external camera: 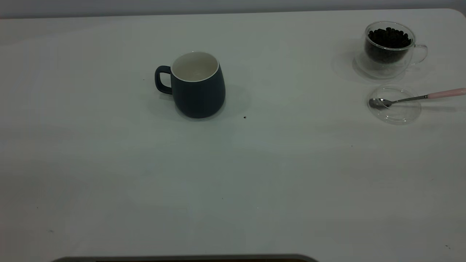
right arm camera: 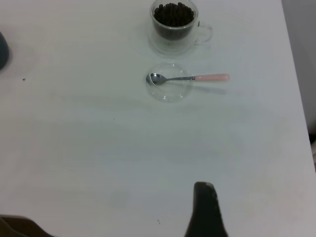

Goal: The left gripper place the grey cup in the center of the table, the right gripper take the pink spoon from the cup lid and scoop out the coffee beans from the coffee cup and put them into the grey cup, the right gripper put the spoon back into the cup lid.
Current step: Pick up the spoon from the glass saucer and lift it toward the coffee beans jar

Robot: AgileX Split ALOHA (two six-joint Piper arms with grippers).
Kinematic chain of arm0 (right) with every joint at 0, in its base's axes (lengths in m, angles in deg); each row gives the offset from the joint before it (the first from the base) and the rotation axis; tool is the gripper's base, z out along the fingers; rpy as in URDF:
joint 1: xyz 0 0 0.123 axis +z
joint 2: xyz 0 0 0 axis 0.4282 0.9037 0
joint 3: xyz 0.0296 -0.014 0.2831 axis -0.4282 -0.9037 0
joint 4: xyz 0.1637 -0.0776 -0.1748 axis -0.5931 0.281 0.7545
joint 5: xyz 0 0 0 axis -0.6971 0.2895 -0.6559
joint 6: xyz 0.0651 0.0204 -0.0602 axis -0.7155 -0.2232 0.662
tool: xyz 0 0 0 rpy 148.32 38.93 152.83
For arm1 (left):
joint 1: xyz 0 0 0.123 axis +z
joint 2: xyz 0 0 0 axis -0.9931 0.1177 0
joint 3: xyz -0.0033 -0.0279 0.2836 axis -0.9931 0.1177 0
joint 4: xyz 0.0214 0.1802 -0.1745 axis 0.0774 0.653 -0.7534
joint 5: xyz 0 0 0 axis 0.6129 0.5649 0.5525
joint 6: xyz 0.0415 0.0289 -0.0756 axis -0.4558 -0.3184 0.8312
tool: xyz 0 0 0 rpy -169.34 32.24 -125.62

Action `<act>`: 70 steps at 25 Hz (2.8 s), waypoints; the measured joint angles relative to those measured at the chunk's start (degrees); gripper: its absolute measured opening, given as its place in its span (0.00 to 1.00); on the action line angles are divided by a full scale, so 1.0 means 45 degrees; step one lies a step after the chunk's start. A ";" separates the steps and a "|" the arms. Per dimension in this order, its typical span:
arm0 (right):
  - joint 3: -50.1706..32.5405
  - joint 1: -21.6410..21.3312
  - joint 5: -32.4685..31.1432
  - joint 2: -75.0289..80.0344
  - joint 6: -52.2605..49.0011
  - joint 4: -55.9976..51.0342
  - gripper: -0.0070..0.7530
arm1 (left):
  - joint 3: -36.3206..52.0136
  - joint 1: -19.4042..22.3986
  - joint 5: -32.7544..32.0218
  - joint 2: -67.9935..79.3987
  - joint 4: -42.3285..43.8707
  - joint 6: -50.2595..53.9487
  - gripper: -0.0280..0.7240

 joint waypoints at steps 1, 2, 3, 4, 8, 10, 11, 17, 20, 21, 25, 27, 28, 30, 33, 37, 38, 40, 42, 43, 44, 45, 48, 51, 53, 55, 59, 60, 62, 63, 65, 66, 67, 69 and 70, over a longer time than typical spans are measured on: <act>0.0000 0.0000 0.0000 0.0000 0.0000 0.0000 0.78 | 0.0000 0.0000 0.0000 -0.0192 0.0000 0.0000 0.82; 0.0000 0.0000 0.0000 0.0000 0.0000 0.0000 0.78 | 0.0000 0.0000 0.0000 -0.0444 0.0000 0.0000 0.82; 0.0000 0.0000 0.0000 0.0000 0.0000 0.0000 0.78 | 0.0000 0.0000 0.0000 -0.0673 0.0000 0.0000 0.82; 0.0000 0.0000 0.0000 0.0000 0.0000 0.0000 0.78 | 0.0000 0.0000 0.0000 -0.0939 0.0000 0.0000 0.82; 0.0000 0.0000 0.0000 0.0000 0.0000 0.0000 0.78 | 0.0000 0.0000 0.0000 -0.1604 0.0000 0.0000 0.82; 0.0000 0.0000 0.0000 0.0000 0.0000 0.0000 0.78 | 0.0000 0.0006 -0.0016 -0.1660 0.0000 0.0000 0.82; 0.0000 0.0000 0.0000 0.0000 0.0000 0.0000 0.78 | 0.0000 0.0006 -0.0016 -0.1660 0.0000 0.0000 0.82; 0.0000 0.0000 0.0000 0.0000 0.0000 0.0000 0.78 | 0.0000 0.0006 -0.0016 -0.1660 0.0000 0.0000 0.82; 0.0000 0.0000 0.0000 0.0000 0.0000 0.0000 0.78 | 0.0000 0.0006 -0.0016 -0.1660 0.0000 0.0000 0.82; 0.0000 0.0000 0.0000 0.0000 0.0000 0.0000 0.78 | 0.0000 0.0006 -0.0016 -0.1660 0.0000 0.0000 0.82; 0.0000 0.0000 0.0000 0.0000 0.0000 0.0000 0.78 | 0.0000 0.0006 -0.0016 -0.1660 0.0000 0.0000 0.82; 0.0000 0.0000 0.0000 0.0000 0.0000 0.0000 0.78 | 0.0000 0.0006 -0.0016 -0.1660 0.0000 0.0000 0.82; 0.0000 0.0000 0.0000 0.0000 0.0000 0.0000 0.78 | 0.0000 0.0006 -0.0016 -0.1660 0.0000 0.0000 0.82; 0.0000 0.0000 0.0000 0.0000 0.0000 0.0000 0.78 | 0.0000 0.0006 -0.0016 -0.1660 0.0000 0.0000 0.82; 0.0000 0.0000 0.0000 0.0000 0.0000 0.0000 0.78 | 0.0000 0.0006 -0.0016 -0.1660 0.0000 0.0000 0.82; 0.0000 0.0000 0.0000 0.0000 0.0000 0.0000 0.78 | 0.0000 0.0006 -0.0016 -0.1660 0.0000 0.0000 0.82; 0.0000 0.0000 0.0000 0.0000 0.0000 0.0000 0.78 | 0.0000 0.0006 -0.0016 -0.1660 0.0000 0.0000 0.82; 0.0000 0.0000 0.0000 0.0000 -0.0117 0.0000 0.78 | 0.0000 0.0006 -0.0016 -0.1660 0.0000 0.0000 0.82; 0.0032 0.0000 0.0036 0.0019 -0.0274 0.0000 0.78 | 0.0000 0.0006 -0.0016 -0.1660 0.0000 0.0000 0.82; 0.0150 0.0000 0.0069 0.0148 -0.0304 0.0000 0.78 | 0.0000 0.0006 -0.0016 -0.1660 0.0000 0.0000 0.82; 0.0346 0.0000 0.0151 0.0454 -0.0322 0.0000 0.78 | 0.0000 0.0006 -0.0016 -0.1660 0.0000 0.0000 0.82; 0.0577 0.0000 0.0315 0.0849 -0.0322 -0.0083 0.78 | 0.0000 0.0006 -0.0016 -0.1660 0.0000 0.0000 0.82; 0.1666 0.0000 0.1096 0.3079 -0.0322 -0.0333 0.78 | 0.0000 0.0006 -0.0016 -0.1660 0.0000 0.0000 0.82; 0.2821 0.0000 0.1702 0.5916 -0.0480 -0.0601 0.78 | 0.0000 0.0006 -0.0016 -0.1660 0.0000 0.0000 0.82; 0.3622 0.0000 0.1900 0.7814 -0.0554 -0.0864 0.78 | 0.0000 0.0006 -0.0016 -0.1660 0.0000 0.0000 0.82; 0.4437 0.0000 0.2105 0.9744 -0.0554 -0.1035 0.78 | 0.0000 0.0006 -0.0016 -0.1660 0.0000 0.0000 0.82; 0.5607 0.0000 0.2627 1.2775 -0.0036 -0.1934 0.79 | 0.0000 0.0006 -0.0016 -0.1660 0.0000 0.0000 0.82; 0.5804 0.0000 0.2768 1.3286 0.0135 -0.2250 0.80 | 0.0000 0.0006 -0.0016 -0.1660 0.0000 0.0000 0.82; 0.6230 0.0000 0.3044 1.4324 0.0427 -0.2753 0.82 | 0.0000 0.0006 -0.0016 -0.1660 0.0000 0.0000 0.82; 0.6349 0.0000 0.3167 1.4672 0.0477 -0.2873 0.84 | 0.0000 0.0006 -0.0016 -0.1660 0.0000 0.0000 0.82; 0.6448 0.0000 0.3422 1.5330 0.0505 -0.3037 0.86 | 0.0000 0.0006 -0.0016 -0.1660 0.0000 0.0000 0.82; 0.6476 -0.0010 0.3595 1.5621 0.0505 -0.3069 0.87 | 0.0000 0.0006 -0.0016 -0.1660 0.0000 0.0000 0.82; 0.6489 -0.0115 0.3784 1.5847 0.0544 -0.3187 0.88 | 0.0000 0.0006 -0.0016 -0.1660 0.0000 0.0000 0.82; 0.6503 -0.0501 0.4014 1.6340 0.0806 -0.3588 0.90 | 0.0000 0.0006 -0.0016 -0.1660 0.0000 0.0000 0.82; 0.6503 -0.0841 0.4053 1.6570 0.1015 -0.3845 0.90 | 0.0000 0.0006 -0.0016 -0.1660 0.0000 0.0000 0.82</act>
